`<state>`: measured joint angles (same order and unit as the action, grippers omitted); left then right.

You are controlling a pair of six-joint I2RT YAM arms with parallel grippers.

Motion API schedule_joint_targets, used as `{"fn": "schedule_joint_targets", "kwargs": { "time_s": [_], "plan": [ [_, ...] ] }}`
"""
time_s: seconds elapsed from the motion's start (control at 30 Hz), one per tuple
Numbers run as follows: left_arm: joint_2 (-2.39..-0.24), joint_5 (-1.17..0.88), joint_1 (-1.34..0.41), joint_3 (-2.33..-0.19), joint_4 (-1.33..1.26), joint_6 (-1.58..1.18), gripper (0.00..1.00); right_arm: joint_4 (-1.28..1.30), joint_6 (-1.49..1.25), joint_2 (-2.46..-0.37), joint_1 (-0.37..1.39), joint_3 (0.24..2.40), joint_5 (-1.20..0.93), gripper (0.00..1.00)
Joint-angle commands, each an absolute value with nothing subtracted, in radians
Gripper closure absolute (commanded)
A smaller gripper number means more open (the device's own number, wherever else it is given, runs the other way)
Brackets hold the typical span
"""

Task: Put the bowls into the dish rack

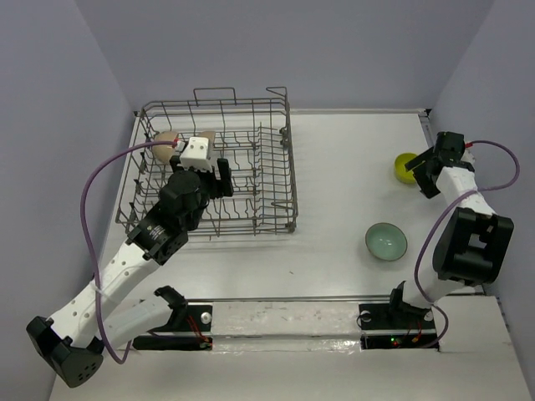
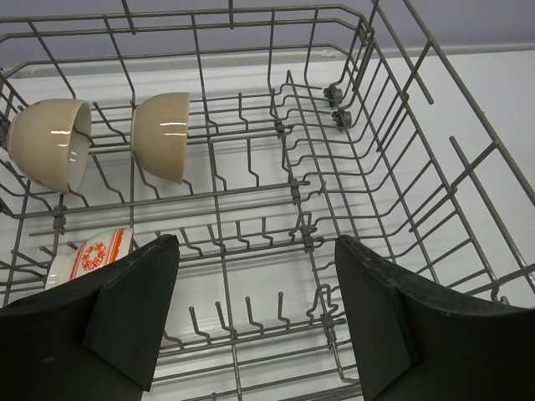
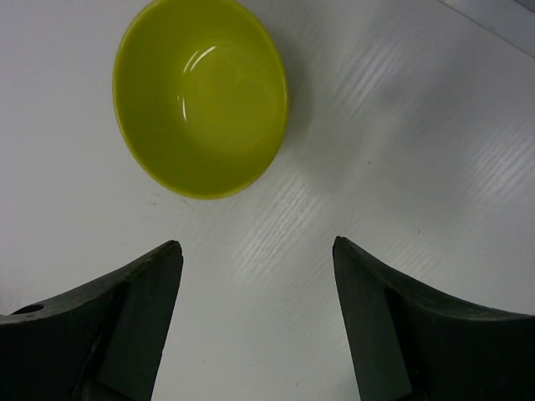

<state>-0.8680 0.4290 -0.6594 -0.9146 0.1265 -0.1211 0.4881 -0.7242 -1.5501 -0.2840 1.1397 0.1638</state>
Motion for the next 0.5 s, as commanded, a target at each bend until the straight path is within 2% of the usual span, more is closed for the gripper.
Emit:
{"fn": "schedule_joint_targets", "kwargs": {
  "time_s": [0.0, 0.17, 0.47],
  "plan": [
    [-0.815, 0.419, -0.661, -0.894, 0.04, -0.141, 0.16, 0.405, -0.807, -1.632, -0.308, 1.232, 0.13, 0.23],
    [-0.802, 0.452, -0.661, -0.873, 0.026, -0.127, 0.15, 0.4, -0.865, -1.771, -0.308, 1.316, 0.134, 0.25],
    [-0.819, 0.454, -0.661, -0.871, 0.025, -0.124, 0.15, 0.397, -0.9, -1.862, -0.318, 1.373, 0.164, 0.27]
  ]
}}
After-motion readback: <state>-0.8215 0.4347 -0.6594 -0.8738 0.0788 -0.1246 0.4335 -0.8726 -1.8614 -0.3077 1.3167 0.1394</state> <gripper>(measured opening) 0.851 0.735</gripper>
